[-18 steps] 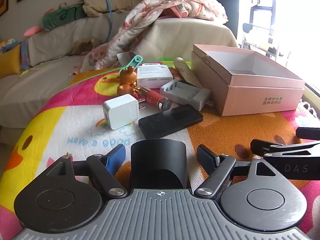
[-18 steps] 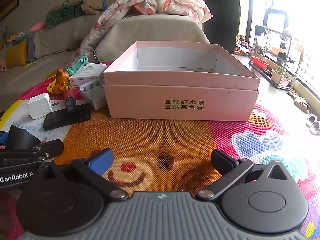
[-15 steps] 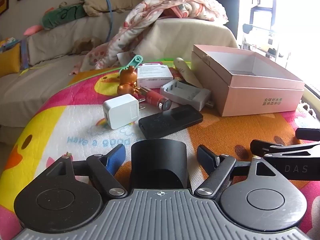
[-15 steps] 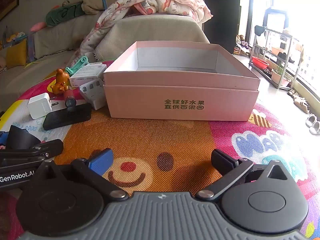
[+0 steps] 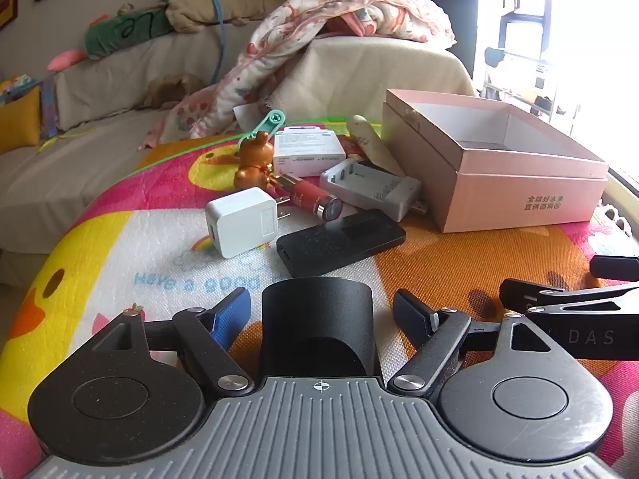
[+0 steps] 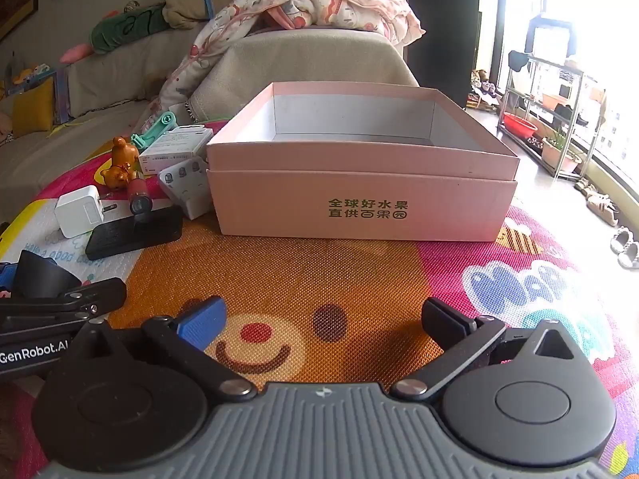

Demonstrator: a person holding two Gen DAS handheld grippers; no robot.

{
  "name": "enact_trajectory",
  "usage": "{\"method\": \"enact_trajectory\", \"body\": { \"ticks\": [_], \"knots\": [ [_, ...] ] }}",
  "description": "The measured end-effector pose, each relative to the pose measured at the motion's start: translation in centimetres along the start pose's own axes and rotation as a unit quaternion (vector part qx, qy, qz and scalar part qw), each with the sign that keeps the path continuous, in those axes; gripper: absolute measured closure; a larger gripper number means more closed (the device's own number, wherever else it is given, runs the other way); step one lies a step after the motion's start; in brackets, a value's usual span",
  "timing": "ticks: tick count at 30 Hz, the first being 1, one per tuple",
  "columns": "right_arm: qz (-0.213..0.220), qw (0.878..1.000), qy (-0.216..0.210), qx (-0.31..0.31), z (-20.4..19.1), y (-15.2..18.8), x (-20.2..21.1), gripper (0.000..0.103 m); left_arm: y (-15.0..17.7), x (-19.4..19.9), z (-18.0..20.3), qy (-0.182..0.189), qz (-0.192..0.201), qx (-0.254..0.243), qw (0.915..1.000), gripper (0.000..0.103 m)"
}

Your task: Organize rigid objects

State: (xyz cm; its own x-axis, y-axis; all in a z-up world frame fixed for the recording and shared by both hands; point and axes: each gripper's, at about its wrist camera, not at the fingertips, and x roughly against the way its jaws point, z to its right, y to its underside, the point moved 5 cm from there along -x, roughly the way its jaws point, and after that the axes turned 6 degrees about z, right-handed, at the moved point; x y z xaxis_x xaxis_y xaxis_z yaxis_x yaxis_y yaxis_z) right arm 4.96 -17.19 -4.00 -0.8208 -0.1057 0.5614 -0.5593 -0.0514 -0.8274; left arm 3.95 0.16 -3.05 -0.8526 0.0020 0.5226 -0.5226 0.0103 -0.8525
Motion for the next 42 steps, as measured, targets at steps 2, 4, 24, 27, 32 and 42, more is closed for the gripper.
{"method": "enact_trajectory", "body": {
  "ticks": [2, 4, 24, 27, 32, 42],
  "knots": [
    [0.0, 1.0, 0.0, 0.0, 0.01, 0.0, 0.0, 0.0, 0.0, 0.01, -0.07, 0.0, 0.0, 0.0, 1.0, 0.019],
    [0.0, 1.0, 0.0, 0.0, 0.01, -0.01, -0.01, 0.0, 0.0, 0.02, -0.16, 0.0, 0.0, 0.0, 1.0, 0.019],
    [0.0, 1.0, 0.0, 0.0, -0.06, 0.01, -0.01, 0.0, 0.0, -0.01, 0.03, -0.001, 0.0, -0.001, 1.0, 0.019],
    [0.0, 1.0, 0.0, 0.0, -0.07, 0.02, 0.0, 0.0, 0.01, -0.01, 0.05, -0.001, 0.0, -0.001, 1.0, 0.019],
    [0.0, 1.0, 0.0, 0.0, -0.08, 0.03, 0.01, 0.0, 0.02, 0.12, -0.23, -0.003, 0.0, -0.003, 1.0, 0.019],
    [0.001, 1.0, 0.0, 0.0, -0.1, 0.06, 0.04, 0.0, -0.02, 0.06, 0.31, -0.005, 0.0, -0.006, 1.0, 0.019]
  ]
}}
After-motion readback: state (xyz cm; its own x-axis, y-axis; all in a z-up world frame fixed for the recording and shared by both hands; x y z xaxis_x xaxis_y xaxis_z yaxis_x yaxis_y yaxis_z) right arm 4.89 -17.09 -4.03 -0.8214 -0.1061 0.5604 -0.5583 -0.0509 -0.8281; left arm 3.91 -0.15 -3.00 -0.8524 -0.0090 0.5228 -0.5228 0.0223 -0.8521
